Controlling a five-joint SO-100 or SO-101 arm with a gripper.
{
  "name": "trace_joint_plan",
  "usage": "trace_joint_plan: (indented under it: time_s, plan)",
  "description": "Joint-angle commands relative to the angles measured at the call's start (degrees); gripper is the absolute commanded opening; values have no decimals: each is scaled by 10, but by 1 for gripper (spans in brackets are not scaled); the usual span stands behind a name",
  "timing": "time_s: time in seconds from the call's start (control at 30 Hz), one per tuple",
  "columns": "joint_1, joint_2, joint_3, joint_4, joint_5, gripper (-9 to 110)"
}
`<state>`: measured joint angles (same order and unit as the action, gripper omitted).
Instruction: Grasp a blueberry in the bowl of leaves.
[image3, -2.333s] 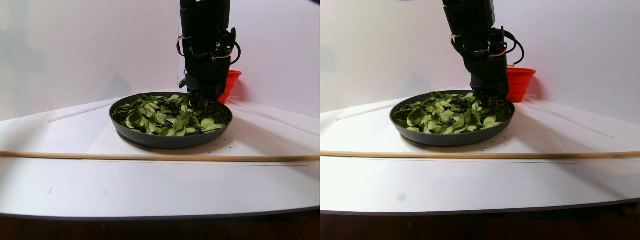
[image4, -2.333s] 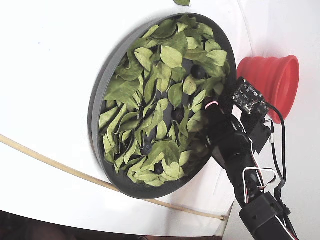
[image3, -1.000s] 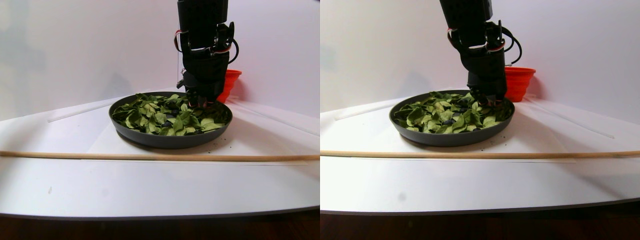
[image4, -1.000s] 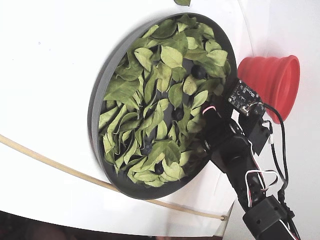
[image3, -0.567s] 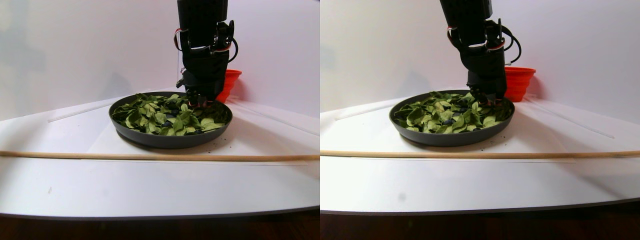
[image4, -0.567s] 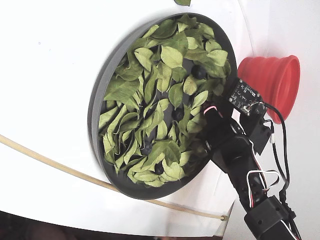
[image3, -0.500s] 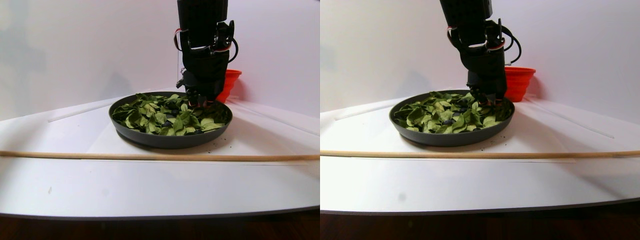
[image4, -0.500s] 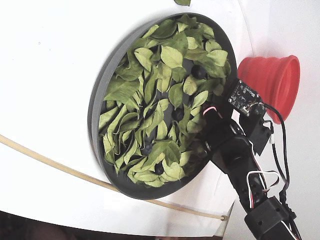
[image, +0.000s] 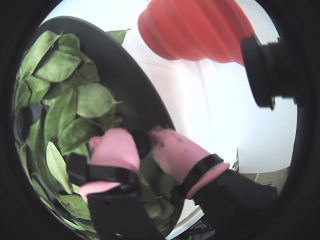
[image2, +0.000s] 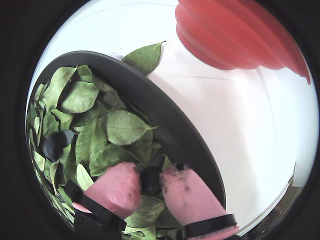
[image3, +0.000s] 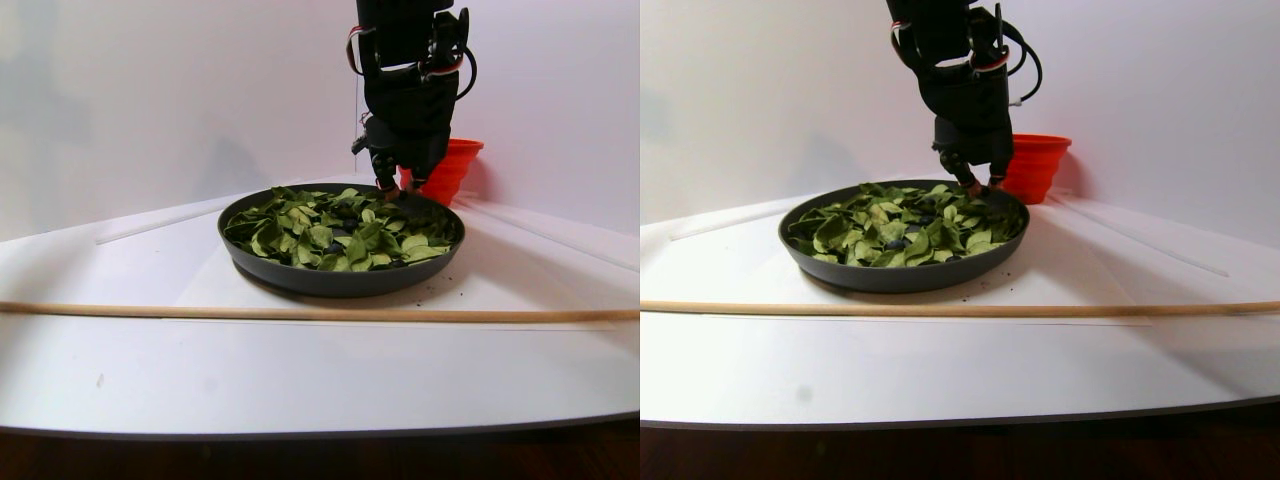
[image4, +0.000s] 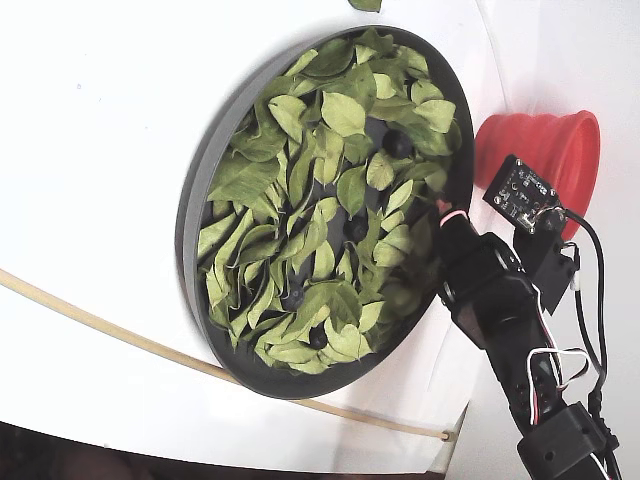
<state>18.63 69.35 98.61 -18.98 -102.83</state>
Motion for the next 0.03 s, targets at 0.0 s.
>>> trace_joint_plan:
  time_s: [0.0]
  plan:
    - [4,87,0,-15,-3,8]
